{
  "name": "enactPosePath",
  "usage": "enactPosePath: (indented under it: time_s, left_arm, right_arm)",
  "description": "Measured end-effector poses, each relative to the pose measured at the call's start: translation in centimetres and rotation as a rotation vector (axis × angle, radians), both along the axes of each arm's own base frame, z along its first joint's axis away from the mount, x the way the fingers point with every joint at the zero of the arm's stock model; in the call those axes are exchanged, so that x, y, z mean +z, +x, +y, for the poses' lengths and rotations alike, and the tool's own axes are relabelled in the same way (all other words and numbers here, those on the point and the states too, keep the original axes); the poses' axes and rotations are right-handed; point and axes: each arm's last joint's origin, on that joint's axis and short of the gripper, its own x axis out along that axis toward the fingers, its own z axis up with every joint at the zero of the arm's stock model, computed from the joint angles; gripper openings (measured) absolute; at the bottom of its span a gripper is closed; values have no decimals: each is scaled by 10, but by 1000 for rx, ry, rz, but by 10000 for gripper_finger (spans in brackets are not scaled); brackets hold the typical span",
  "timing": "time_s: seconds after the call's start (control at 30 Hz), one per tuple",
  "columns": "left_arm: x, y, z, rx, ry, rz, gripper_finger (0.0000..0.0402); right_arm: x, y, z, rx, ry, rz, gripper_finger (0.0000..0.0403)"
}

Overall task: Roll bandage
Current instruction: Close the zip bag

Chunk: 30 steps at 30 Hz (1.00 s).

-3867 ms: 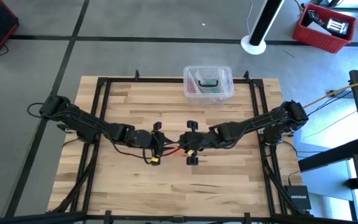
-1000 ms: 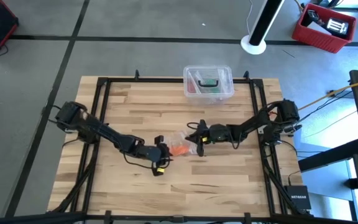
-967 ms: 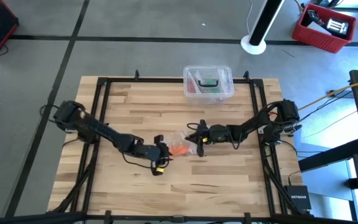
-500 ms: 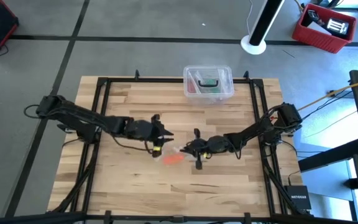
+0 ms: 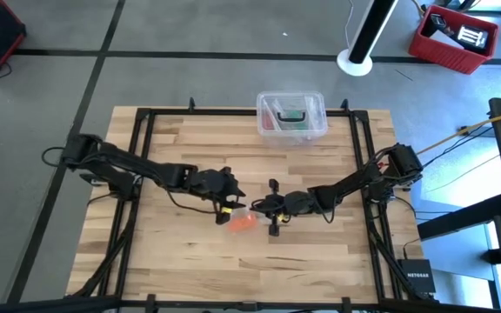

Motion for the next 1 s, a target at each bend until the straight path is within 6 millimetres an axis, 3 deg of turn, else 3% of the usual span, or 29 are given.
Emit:
enactPosePath:
  time_s: [0.2, 0.4, 0.53, 0.7, 0.77, 1.0]
  left_arm:
    - [-12, 9, -2, -19, -8, 0, 154]
    - [-10, 11, 0, -8, -19, -22, 133]
    - [-11, 11, 1, -2, -20, -19, 94]
    - [-10, 11, 1, -17, 2, -31, 15]
    - [-9, 12, 1, -20, 3, -42, 7]
    - [-8, 12, 1, -31, 20, -45, 1]
  right_arm:
    - [0, 0, 0, -1, 1, 2, 3]
    - [0, 0, 0, -4, 4, 4, 4]
    - [0, 0, 0, -10, 19, 4, 4]
    - [0, 0, 0, -23, 56, 1, 5]
    - [0, 0, 0, -28, 71, 1, 6]
    - [30, -14, -4, -46, 121, 21, 62]
